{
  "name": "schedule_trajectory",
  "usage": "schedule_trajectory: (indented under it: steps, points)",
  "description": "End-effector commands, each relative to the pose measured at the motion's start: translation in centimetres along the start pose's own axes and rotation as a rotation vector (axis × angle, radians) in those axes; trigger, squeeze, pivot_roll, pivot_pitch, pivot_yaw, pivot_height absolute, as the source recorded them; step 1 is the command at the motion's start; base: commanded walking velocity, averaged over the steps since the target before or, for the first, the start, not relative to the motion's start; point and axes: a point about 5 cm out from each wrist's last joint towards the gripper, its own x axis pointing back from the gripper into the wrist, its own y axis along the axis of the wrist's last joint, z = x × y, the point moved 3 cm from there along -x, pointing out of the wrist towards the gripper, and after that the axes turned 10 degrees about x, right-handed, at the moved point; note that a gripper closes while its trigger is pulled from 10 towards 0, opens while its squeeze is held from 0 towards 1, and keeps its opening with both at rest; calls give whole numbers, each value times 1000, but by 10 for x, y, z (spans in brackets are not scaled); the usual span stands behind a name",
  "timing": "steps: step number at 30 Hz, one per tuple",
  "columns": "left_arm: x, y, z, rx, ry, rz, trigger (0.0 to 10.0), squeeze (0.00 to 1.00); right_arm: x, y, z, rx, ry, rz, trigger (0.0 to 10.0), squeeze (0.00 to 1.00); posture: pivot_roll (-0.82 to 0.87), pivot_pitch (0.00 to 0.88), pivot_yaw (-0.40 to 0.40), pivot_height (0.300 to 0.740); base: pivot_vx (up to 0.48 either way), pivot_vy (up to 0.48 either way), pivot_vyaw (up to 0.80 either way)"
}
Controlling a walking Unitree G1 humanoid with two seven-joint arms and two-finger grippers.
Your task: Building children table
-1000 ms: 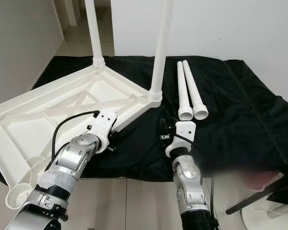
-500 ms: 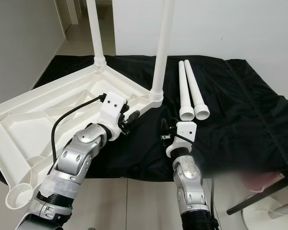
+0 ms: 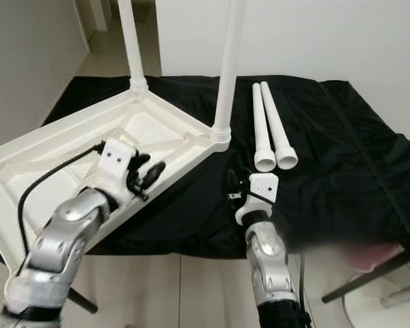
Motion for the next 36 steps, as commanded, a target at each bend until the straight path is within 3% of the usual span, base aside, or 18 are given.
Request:
schedule_trajectory:
  steps: [1, 6, 9, 19, 31, 32, 33, 34, 35, 36]
  points:
    - [4, -5, -4, 16, -52, 32, 10000, 0, -1, -1, 0, 3, 5, 4, 10000, 0, 38, 65, -5, 740, 0, 0, 0]
    - [21, -15, -2, 8, -92, 94, 10000, 0, -3, -1, 1, 4, 14, 4, 10000, 0, 45, 69, -13, 740, 0, 0, 0]
    - [40, -35, 6, -21, -89, 210, 10000, 0, -4, -1, 2, 5, 26, 4, 10000, 0, 50, 69, -19, 740, 0, 0, 0]
    - [60, -52, 22, -43, -29, 314, 10000, 0, -6, 1, 0, 8, 28, 0, 10000, 0, 53, 65, -26, 740, 0, 0, 0]
    - [73, -59, 37, -47, 58, 372, 10000, 0, -8, 0, 2, 7, 42, 0, 10000, 0, 59, 66, -36, 740, 0, 0, 0]
    - [73, -60, 38, -41, 72, 375, 8549, 0, -8, 0, 2, 7, 43, -1, 10000, 0, 58, 66, -36, 740, 0, 0, 0]
    - [73, -60, 38, -41, 72, 375, 8549, 0, -8, 0, 2, 7, 43, -1, 10000, 0, 58, 66, -36, 740, 0, 0, 0]
    - [74, -62, 40, -33, 87, 382, 3843, 0, -9, 0, 2, 8, 45, -1, 10000, 0, 58, 66, -37, 740, 0, 0, 0]
    - [74, -63, 40, -32, 89, 387, 3843, 0, -9, 0, 2, 8, 45, -2, 10000, 0, 58, 66, -37, 740, 0, 0, 0]
    - [74, -63, 40, -33, 89, 390, 2549, 0, -9, 0, 2, 8, 45, -2, 10000, 0, 57, 67, -37, 740, 0, 0, 0]
